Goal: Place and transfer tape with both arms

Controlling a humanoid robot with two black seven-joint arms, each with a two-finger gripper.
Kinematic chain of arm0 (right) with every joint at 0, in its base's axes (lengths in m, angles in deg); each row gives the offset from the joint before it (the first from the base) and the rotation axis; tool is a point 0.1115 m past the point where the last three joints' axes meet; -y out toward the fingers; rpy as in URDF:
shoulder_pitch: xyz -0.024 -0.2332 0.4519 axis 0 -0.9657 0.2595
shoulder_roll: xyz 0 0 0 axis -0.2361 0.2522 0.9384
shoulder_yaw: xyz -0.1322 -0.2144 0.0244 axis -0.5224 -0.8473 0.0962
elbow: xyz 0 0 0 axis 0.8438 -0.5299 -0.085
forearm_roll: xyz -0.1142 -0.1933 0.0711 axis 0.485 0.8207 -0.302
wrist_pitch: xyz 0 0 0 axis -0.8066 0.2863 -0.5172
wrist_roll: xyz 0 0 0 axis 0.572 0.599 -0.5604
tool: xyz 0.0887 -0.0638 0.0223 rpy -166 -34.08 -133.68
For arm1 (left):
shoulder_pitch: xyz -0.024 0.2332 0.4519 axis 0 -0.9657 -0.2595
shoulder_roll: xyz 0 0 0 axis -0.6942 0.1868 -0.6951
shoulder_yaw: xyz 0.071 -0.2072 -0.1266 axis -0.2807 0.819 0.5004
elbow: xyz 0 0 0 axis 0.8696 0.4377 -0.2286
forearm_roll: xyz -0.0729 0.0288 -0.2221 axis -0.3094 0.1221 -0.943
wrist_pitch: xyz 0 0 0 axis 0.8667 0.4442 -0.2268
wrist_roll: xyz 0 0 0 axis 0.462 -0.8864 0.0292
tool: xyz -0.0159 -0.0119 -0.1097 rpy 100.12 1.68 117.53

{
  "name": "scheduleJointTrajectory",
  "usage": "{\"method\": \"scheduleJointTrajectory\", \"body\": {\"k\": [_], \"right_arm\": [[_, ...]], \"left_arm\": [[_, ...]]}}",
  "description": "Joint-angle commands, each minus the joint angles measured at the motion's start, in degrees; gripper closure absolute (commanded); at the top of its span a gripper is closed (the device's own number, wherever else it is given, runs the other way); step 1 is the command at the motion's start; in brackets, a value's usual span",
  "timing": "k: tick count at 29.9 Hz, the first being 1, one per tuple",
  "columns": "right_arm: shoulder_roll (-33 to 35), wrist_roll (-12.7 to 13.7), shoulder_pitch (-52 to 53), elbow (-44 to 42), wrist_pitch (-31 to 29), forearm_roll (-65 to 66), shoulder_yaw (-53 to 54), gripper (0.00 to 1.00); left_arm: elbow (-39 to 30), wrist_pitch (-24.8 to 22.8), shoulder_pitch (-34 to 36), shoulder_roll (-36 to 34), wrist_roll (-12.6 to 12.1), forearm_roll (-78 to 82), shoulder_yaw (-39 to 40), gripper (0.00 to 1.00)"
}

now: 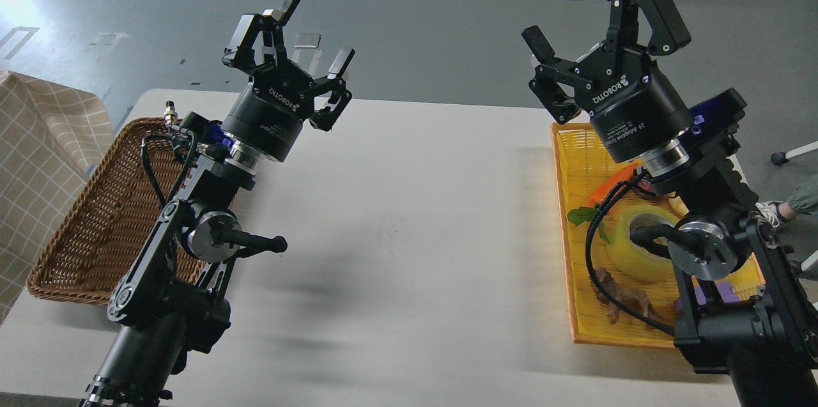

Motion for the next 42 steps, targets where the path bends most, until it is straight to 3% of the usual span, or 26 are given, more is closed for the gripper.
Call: {"method": "scheduleJointTrajectory", "body": {"k": [1, 14, 17, 20, 38, 42], "right_arm": [[0.00, -0.02, -0.17, 0.09, 0.06, -0.05, 0.00, 0.00], [0.00, -0.02, -0.26, 0.00, 0.32, 0.04, 0.09, 0.00], [0.00, -0.02, -0.26, 0.00, 0.32, 0.04, 0.00, 0.00], [0.00, -0.02, -0.26, 0.09, 0.32, 0.04, 0.00, 0.00], [0.00, -0.02, -2.02, 4.57, -1.70, -0.23, 0.00, 0.00], [4.55, -0.02, -1.67, 2.65, -5.27, -0.23, 0.62, 0.00]], "left_arm": [[-0.09, 0.06, 0.00, 0.00, 0.35, -0.18, 0.35, 0.02], [-0.18, -0.64, -0.09, 0.00, 0.96, -0.35, 0.62, 0.02], [-0.18, -0.64, -0.18, 0.00, 2.63, -0.26, 0.62, 0.02], [-0.09, -0.64, -0.18, 0.00, 6.32, -0.53, 0.53, 0.02], [-0.09, -1.92, -0.44, 0.00, 6.94, -2.46, 0.70, 0.02], [-0.09, -1.92, -0.35, 0.00, 6.94, -2.46, 0.53, 0.02]]}}
